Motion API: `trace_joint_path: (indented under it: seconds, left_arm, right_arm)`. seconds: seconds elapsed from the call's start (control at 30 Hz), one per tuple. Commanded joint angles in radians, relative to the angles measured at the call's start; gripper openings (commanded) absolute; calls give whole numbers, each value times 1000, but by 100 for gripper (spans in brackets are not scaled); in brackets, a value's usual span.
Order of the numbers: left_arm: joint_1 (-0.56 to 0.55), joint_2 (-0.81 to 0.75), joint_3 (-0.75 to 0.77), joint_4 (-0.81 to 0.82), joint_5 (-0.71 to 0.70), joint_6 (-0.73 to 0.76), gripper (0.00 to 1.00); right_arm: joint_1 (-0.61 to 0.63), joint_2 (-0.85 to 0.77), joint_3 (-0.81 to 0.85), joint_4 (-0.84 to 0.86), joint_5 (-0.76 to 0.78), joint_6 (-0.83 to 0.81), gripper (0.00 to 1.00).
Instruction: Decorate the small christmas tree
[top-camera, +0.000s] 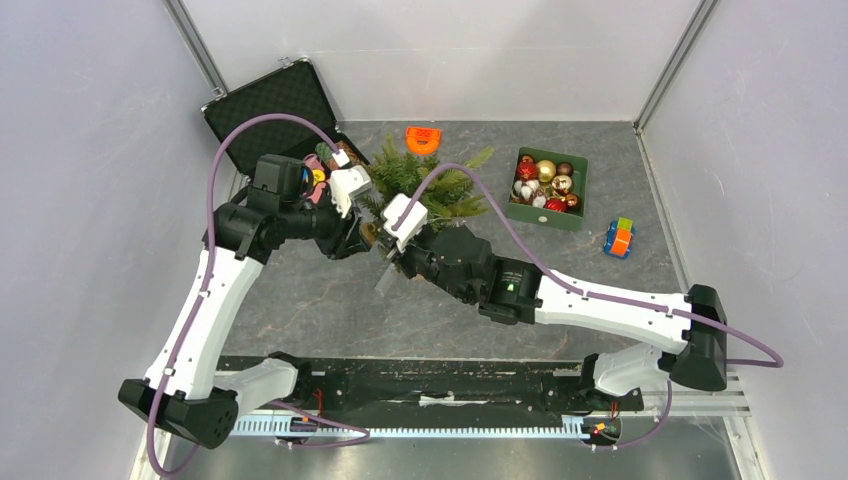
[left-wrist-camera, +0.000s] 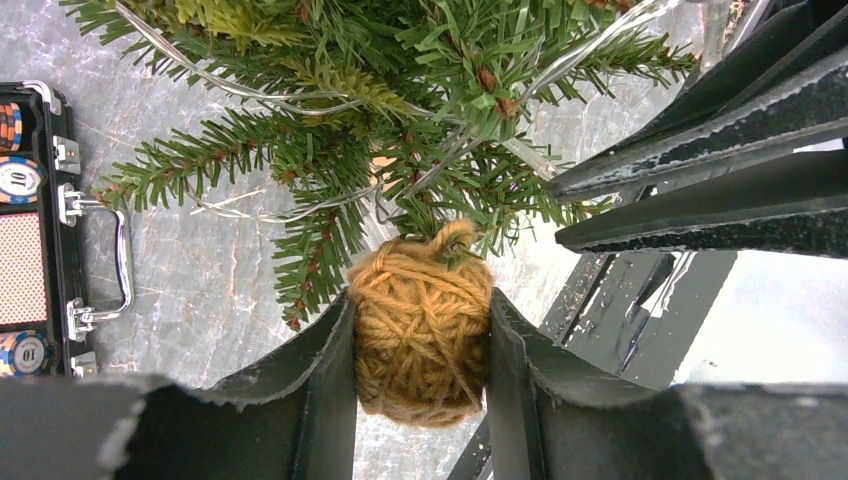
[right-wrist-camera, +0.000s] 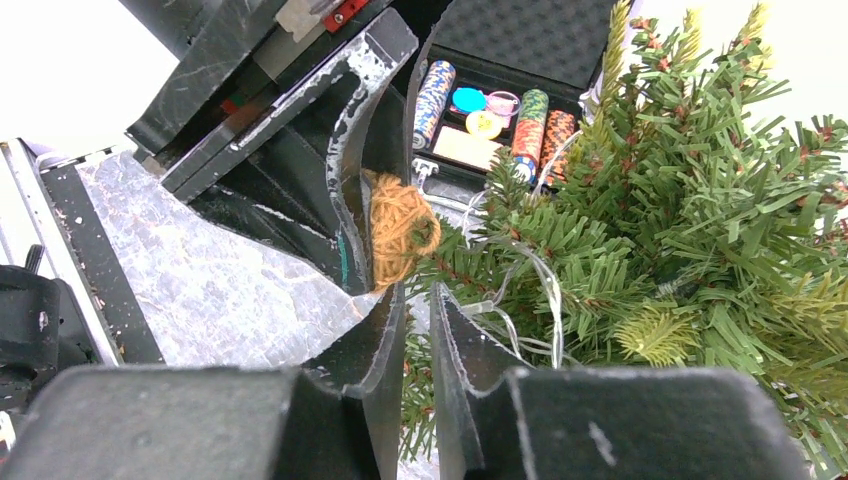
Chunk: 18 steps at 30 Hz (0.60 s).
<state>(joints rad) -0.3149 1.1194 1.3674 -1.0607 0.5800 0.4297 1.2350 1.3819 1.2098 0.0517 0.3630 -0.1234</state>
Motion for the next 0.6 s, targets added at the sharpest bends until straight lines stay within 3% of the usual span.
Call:
trace_joint_path:
  seconds: [0.0,0.33,0.57]
  left_arm:
    - [8,-2,-21,52,17,3,2]
    - [7,-17,-51,80,23,-8,2]
    - [8,-53,-76,108,26,-15,2]
  right_arm:
    - [5,-49,-21,52,-23,11,17]
    - [4,-68,-52,78,-63,19,19]
    - [6,-104,-79,91,-129,20,28]
